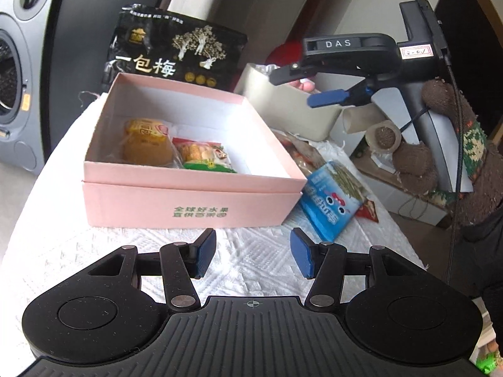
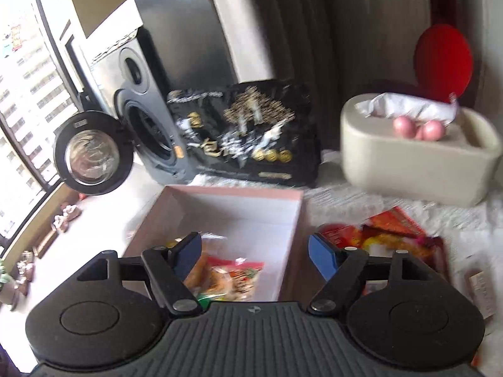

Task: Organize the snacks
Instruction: 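Lower both held packets into the pink box and open both grippers, then grasp the blue seaweed bag with the left gripper while the right gripper grasps the brown biscuit packet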

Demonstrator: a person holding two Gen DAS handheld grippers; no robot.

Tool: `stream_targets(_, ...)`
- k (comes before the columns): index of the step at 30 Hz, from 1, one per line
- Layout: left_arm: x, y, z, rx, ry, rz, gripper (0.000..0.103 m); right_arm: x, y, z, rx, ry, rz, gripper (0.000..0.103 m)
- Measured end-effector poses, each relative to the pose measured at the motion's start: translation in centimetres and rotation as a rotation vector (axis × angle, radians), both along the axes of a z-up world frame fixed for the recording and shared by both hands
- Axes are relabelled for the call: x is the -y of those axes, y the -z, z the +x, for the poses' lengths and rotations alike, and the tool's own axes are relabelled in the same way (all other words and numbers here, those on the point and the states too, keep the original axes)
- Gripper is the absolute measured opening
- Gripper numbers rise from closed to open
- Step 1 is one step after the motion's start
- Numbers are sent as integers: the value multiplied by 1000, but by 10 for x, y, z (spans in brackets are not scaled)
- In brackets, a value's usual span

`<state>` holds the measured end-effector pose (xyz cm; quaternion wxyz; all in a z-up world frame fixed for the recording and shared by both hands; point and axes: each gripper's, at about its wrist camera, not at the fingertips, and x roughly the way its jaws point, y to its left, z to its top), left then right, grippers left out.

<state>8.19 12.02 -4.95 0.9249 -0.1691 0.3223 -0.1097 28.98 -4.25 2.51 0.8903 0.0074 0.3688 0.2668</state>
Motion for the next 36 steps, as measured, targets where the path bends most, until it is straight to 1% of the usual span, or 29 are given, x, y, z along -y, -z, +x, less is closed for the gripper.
stream_targets(1, 2, 1, 2, 2, 9, -6, 57, 10, 1, 6, 16, 32, -25, 85)
stream_targets(2, 4, 1, 3, 4, 18, -13, 57, 20, 4, 13, 20, 62, -48, 86)
stream_targets(5, 11, 2, 9, 5, 46, -22, 57, 47, 28, 44, -30, 155, -97, 86)
stream_targets(6, 13, 3, 12, 4, 53, -19, 57, 56, 40, 57, -60, 192, -88, 86)
stream_targets(8, 17, 3, 16, -5, 62, -6, 57, 65, 57, 77, -112, 235, -33, 86)
stream_targets(10, 21, 3, 21, -18, 62, 12, 57, 65, 68, 96, -136, 258, 24, 86)
stream_targets(11, 22, 3, 23, -24, 62, 20, 57, 59, 71, 106, -137, 250, 25, 86)
stream_targets(12, 23, 3, 25, -29, 62, 25, 57, 49, 74, 119, -141, 240, 3, 85)
stream_targets(14, 23, 4, 27, -33, 59, 28, 57, 33, 81, 136, -169, 233, -56, 70)
stream_targets(15, 22, 4, 27, -33, 57, 29, 57, 27, 86, 144, -211, 218, -88, 49)
stream_targets(16, 21, 5, 28, -33, 55, 28, 57, 25, 91, 147, -239, 199, -106, 36)
stream_targets(18, 18, 8, 31, -35, 50, 22, 57, 29, 94, 138, -218, 159, -116, 36)
stream_targets(20, 16, 10, 36, -38, 40, 14, 57, 38, 93, 124, -234, 128, -91, 36)
stream_targets(23, 15, 11, 43, -34, 26, 1, 57, 51, 91, 97, -275, 45, -53, 36)
stream_targets(26, 17, 8, 47, -28, 26, -16, 57, 64, 90, 63, -303, 0, -26, 36)
stream_targets(28, 21, 7, 46, -21, 33, -7, 57, 75, 89, 41, -355, -36, 26, 36)
stream_targets(30, 25, 5, 45, -23, 41, 6, 57, 83, 86, 17, -381, -83, 69, 36)
stream_targets(31, 26, 5, 44, -24, 43, 10, 57, 89, 82, 5, -368, -96, 76, 36)
stream_targets(32, 27, 4, 43, -25, 44, 14, 57, 96, 75, -7, -336, -98, 84, 37)
stream_targets(33, 29, 4, 43, -25, 47, 18, 57, 106, 67, -21, -278, -86, 82, 40)
stream_targets(34, 32, 3, 42, -26, 51, 21, 57, 115, 59, -33, -209, -63, 61, 52)
stream_targets(35, 35, 3, 42, -26, 59, 22, 57, 125, 53, -45, -134, -33, 33, 60)
stream_targets(36, 39, 4, 41, -27, 73, 22, 57, 135, 47, -60, -54, 7, -2, 73)
